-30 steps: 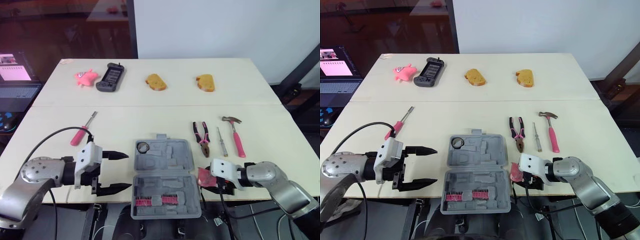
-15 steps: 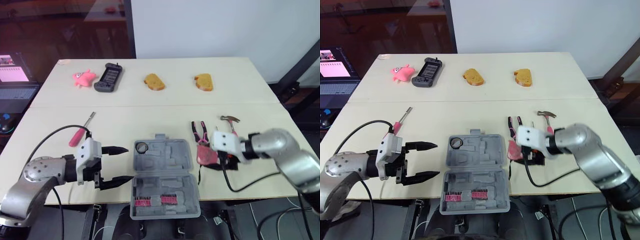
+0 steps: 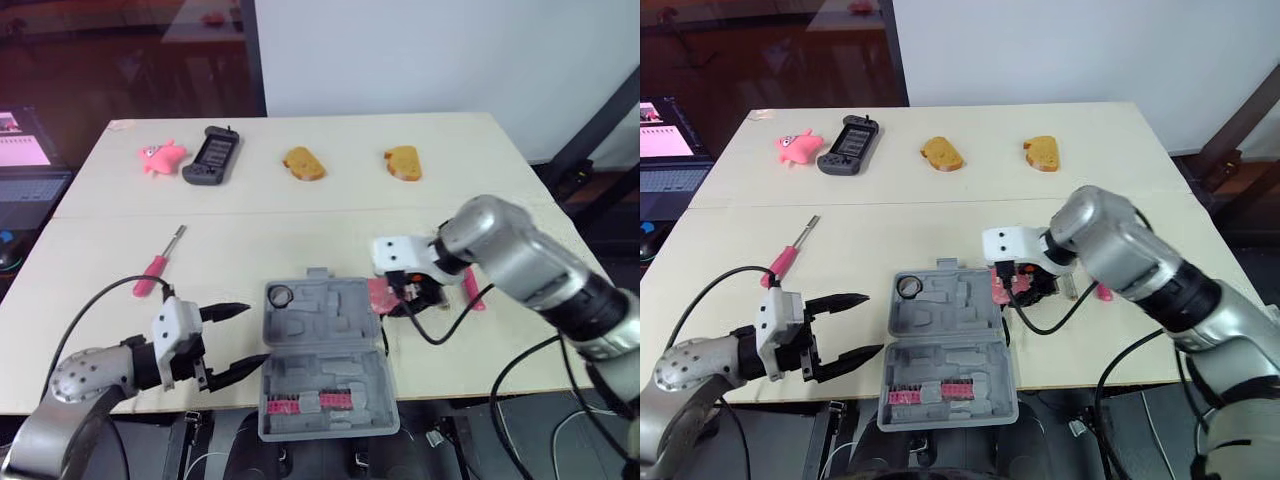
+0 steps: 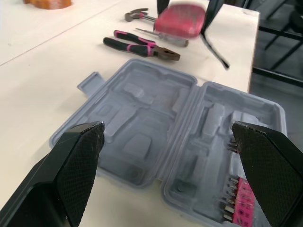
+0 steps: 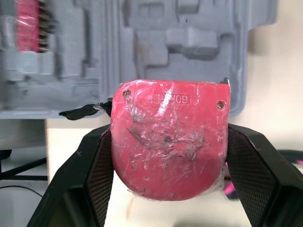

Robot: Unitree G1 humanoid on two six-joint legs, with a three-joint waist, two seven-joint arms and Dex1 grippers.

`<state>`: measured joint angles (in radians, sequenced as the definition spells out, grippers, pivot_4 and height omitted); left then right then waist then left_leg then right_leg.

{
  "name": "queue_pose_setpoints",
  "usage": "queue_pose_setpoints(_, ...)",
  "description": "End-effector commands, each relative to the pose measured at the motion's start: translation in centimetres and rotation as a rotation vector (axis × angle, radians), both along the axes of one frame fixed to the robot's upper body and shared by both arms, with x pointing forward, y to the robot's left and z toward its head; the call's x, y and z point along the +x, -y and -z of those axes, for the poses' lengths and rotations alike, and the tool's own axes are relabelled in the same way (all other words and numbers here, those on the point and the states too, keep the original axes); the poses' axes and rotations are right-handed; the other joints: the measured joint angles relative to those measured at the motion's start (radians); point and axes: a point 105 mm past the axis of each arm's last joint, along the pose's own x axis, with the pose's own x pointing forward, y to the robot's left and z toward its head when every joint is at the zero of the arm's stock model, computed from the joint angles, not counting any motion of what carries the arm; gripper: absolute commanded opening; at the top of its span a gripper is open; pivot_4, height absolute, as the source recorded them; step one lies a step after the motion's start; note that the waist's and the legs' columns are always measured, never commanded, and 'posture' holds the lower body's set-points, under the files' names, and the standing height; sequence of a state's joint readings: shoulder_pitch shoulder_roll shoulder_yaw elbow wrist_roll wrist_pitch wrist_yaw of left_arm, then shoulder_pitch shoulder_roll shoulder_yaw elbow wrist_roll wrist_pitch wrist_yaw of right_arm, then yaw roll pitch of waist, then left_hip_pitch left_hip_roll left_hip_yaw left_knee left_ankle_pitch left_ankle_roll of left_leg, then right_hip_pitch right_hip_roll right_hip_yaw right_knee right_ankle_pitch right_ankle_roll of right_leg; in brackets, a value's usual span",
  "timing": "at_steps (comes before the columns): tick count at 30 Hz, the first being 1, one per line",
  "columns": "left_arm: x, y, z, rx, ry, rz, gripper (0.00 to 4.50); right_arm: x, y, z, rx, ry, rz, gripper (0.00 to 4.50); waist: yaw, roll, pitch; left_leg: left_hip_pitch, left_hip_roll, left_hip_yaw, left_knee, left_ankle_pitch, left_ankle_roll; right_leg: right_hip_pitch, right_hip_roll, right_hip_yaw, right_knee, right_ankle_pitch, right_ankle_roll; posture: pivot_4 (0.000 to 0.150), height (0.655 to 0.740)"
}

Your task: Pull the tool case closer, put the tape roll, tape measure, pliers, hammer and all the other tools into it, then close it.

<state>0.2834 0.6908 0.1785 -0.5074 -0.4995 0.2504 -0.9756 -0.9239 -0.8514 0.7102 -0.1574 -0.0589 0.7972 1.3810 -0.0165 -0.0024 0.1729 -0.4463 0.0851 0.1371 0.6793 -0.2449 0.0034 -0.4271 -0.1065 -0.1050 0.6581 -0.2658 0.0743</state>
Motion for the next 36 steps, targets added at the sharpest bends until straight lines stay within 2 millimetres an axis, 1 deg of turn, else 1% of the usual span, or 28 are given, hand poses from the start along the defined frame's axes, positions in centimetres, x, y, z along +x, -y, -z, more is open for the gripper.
queue_pose_setpoints(1,-0.5,0.0,-0.9,0.007,0.058,-0.020,4.50,2.1,0.0,-0.5,-0.052,0.091,0.031,2.91,0.002,0.000,0.000,0.000,0.000,0.000,0.000,0.000,0.000,-0.001,0.000,0.000,0.002,0.000,0.000,0.150,0.7188)
queue_pose_setpoints(4,-0.8,0.1,-0.8,0.009,0.058,-0.038,4.50,2.5,-1.3,1.0,-0.056,0.076,0.015,2.91,0.002,0.000,0.000,0.000,0.000,0.000,0.000,0.001,-0.001,-0.002,0.000,0.000,0.004,0.000,0.000,0.150,0.7188)
queue_pose_setpoints(6,-0.9,0.1,-0.8,0.012,0.059,-0.042,4.50,2.8,-1.6,1.5,-0.064,0.079,0.009,2.91,0.002,0.000,0.000,0.000,0.000,0.000,0.000,0.001,-0.001,-0.002,0.000,0.000,0.005,0.000,0.000,0.150,0.7188)
queue_pose_setpoints(9,-1.0,0.0,-0.8,0.016,0.058,-0.049,4.50,3.2,-2.4,2.2,-0.060,0.081,0.001,2.91,0.002,0.000,0.000,0.000,0.000,0.000,0.000,0.001,-0.001,-0.002,0.000,0.000,0.005,0.000,0.000,0.150,0.7188)
queue_pose_setpoints(16,-1.1,0.1,-0.7,0.021,0.055,-0.050,4.50,3.2,-3.5,3.7,-0.060,0.064,-0.023,2.91,0.001,0.000,0.000,0.000,0.000,0.000,0.000,0.001,-0.001,-0.002,0.000,0.000,0.006,0.000,0.000,0.150,0.7188)
queue_pose_setpoints(23,-1.3,0.6,-0.5,0.030,0.047,-0.024,4.50,3.9,-4.3,4.7,-0.057,0.091,-0.035,2.91,0.001,0.000,0.000,0.000,0.000,0.001,0.000,0.001,-0.002,-0.002,0.000,0.000,0.006,0.000,0.000,0.150,0.7188)
queue_pose_setpoints(27,-1.2,0.6,-0.5,0.037,0.046,-0.019,4.50,3.8,-4.5,5.2,-0.060,0.088,-0.048,2.91,0.001,0.000,0.000,0.000,0.000,0.001,0.000,0.001,-0.002,-0.002,0.000,0.000,0.006,0.000,0.000,0.150,0.7188)
queue_pose_setpoints(36,-1.1,0.7,-0.4,0.038,0.042,-0.013,4.50,3.7,-4.6,5.7,-0.037,0.096,-0.053,2.91,-0.002,0.000,0.000,0.001,0.000,0.000,0.000,0.001,-0.002,-0.001,0.000,0.000,0.006,0.000,0.000,0.150,0.7188)
